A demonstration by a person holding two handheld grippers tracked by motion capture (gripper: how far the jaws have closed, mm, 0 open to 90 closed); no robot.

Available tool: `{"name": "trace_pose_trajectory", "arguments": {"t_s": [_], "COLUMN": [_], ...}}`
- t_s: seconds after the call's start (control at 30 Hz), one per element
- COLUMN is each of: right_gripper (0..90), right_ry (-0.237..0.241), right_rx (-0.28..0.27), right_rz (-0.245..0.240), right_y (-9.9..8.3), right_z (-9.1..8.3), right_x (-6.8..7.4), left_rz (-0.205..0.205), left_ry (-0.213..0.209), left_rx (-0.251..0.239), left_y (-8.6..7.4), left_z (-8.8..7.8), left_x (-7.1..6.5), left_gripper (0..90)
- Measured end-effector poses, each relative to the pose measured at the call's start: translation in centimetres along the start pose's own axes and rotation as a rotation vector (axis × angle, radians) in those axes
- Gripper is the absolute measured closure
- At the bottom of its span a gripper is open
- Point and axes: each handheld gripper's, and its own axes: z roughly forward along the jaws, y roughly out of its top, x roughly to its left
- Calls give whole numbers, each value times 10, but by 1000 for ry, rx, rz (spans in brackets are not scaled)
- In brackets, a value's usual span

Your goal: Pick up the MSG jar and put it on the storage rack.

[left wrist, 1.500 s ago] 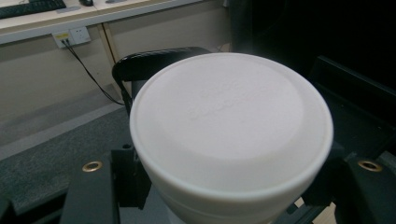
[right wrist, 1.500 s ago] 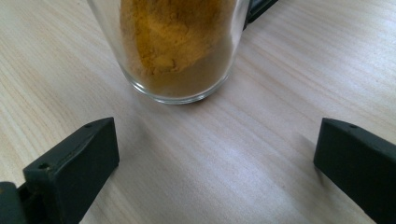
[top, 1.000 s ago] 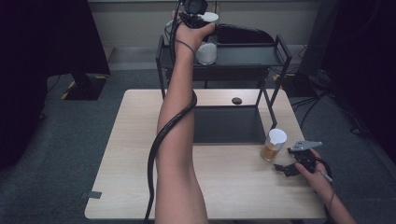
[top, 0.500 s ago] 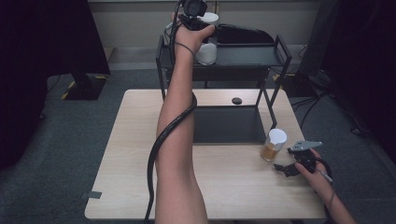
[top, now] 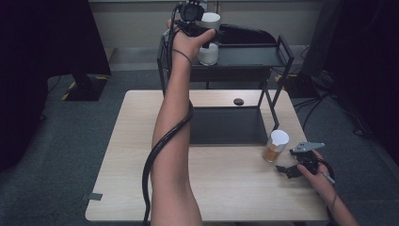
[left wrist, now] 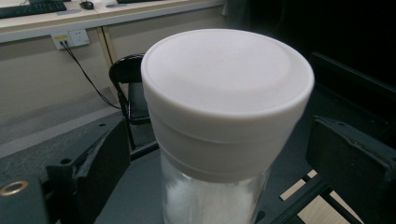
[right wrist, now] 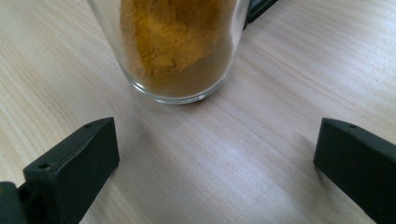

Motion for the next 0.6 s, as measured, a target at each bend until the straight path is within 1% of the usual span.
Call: {"name": "trace_pose_trajectory", "arguments": {"t_s": [0.1,0.2,0.27,0.33,0.43,0.57,0.6], "right_gripper": [0,0,0,0,0,0,0], "right_ry": [0,0,0,0,0,0,0], "right_rx": [0,0,0,0,0,0,0], "right_rz": [0,0,0,0,0,-1,0], "right_y": [0,0,0,0,0,0,0], "right_z": [0,0,0,0,0,0,0], "right_x": [0,0,0,0,0,0,0], "left_rz": [-23,-32,-23,-27,-34,-24,-16], "left_ry": [-24,-44,-53,-56,-73,-90,-94], "left_rx": [-8,-17,-13,-21,-32,-30,-26], "left_y": [-5,-11,-15,-20,-28,-35,-36], "left_z": [-2,-4,-5,-6,-7,-8,-9], "left_x": [2,4,5,5,5,4,3], "left_gripper": [35,15,6,4,3,3,3]}}
